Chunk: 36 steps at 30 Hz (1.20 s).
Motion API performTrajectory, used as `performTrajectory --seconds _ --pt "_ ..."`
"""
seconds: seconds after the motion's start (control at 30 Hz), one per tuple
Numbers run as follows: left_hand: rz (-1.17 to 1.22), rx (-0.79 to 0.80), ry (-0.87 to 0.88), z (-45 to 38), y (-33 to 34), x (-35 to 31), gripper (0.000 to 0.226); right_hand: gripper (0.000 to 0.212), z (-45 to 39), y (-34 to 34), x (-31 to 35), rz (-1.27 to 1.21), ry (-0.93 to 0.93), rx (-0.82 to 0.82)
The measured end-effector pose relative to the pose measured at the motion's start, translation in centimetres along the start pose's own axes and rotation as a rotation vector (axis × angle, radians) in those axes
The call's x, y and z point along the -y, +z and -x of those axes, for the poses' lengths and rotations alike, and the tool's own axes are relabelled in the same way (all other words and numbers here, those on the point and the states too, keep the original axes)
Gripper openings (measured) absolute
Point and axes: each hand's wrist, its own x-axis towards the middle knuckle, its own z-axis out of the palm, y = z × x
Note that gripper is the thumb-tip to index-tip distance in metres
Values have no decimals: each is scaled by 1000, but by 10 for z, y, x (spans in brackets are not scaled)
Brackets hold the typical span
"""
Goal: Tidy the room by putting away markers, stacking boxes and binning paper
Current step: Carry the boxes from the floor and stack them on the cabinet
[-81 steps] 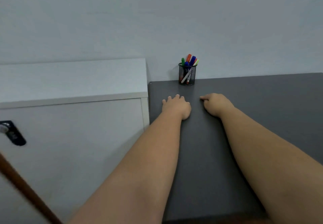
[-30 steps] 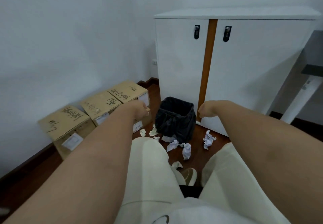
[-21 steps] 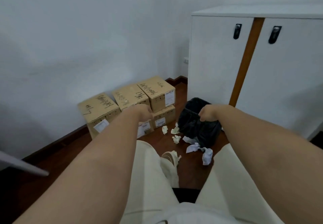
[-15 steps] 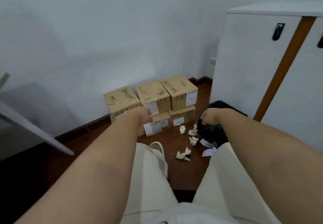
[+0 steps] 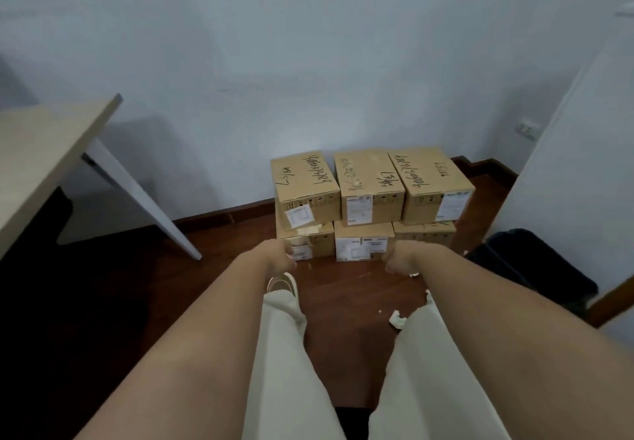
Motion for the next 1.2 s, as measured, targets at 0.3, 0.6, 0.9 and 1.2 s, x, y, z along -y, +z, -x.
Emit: performTrajectory --seconds 0.3,0.6,0.9,1.2 --pt "439 -72 -102 -62 1 48 43 58 -96 -3 53 -292 -60 -9" --pt "722 -139 -123 -174 5 62 48 59 -206 -29 92 -645 -73 -160" --pt "1394 -194 -266 -279 10 61 46 64 -304 -46 102 -667 -42 -166" --pt "1759 -242 -382 -354 15 53 49 72 -371 -59 110 -713 -37 -175"
